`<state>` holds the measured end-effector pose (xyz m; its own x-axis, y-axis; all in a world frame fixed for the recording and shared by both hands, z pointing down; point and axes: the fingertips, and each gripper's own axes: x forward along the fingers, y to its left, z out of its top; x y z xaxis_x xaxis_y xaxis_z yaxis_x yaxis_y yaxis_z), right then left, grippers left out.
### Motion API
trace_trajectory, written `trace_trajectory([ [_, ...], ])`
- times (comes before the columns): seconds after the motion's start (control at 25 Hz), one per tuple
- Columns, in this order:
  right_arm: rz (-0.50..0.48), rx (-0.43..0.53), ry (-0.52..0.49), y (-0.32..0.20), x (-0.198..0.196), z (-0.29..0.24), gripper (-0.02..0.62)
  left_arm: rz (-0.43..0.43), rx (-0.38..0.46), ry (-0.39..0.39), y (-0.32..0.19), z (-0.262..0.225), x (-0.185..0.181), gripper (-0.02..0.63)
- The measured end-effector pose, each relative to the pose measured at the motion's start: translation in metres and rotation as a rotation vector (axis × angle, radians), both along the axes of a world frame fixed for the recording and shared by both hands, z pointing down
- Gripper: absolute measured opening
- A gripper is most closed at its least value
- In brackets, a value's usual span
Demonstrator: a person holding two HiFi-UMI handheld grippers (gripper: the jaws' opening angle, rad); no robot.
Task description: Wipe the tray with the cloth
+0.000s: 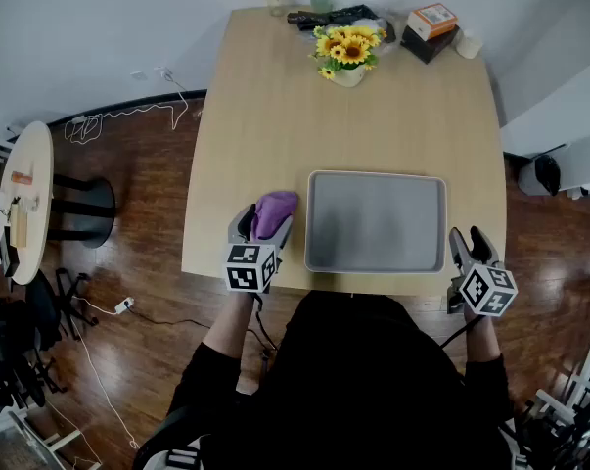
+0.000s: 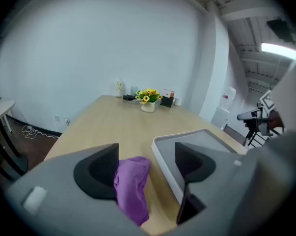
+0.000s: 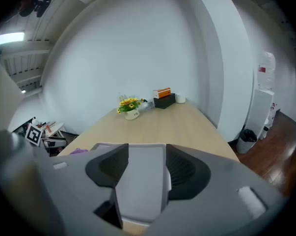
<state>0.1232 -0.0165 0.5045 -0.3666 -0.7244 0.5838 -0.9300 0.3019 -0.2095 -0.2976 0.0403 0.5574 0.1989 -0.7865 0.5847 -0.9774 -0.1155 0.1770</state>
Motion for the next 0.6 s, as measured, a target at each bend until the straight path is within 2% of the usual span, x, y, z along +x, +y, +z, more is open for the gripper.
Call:
trace_trajectory([
  [0.12,0.02,0.001,-0.011,-0.022,0.005,0.013,0.262,0.001,-0.063,-0.03,-0.011,0.025,-0.006,0.364],
  [0.28,0.023,-0.041,0.015,-0.034,0.013,0.046,0.268,-0.029,-0.241,-0.099,0.002,0.081,-0.019,0.368],
  [0.36,0.018,-0.117,0.058,-0.033,0.022,0.084,0.268,-0.042,-0.322,-0.129,0.009,0.104,-0.028,0.37],
  [0.48,-0.035,-0.256,0.119,-0.016,0.029,0.139,0.279,-0.05,-0.388,-0.131,0.017,0.12,-0.029,0.37],
  [0.52,-0.053,-0.285,0.13,-0.011,0.029,0.148,0.275,-0.052,-0.399,-0.133,0.018,0.122,-0.029,0.37],
  [0.56,-0.063,-0.303,0.133,-0.006,0.03,0.154,0.235,-0.056,-0.406,-0.137,0.019,0.124,-0.028,0.368],
  [0.6,-0.068,-0.313,0.129,-0.003,0.031,0.157,0.166,-0.06,-0.411,-0.143,0.019,0.126,-0.028,0.367],
])
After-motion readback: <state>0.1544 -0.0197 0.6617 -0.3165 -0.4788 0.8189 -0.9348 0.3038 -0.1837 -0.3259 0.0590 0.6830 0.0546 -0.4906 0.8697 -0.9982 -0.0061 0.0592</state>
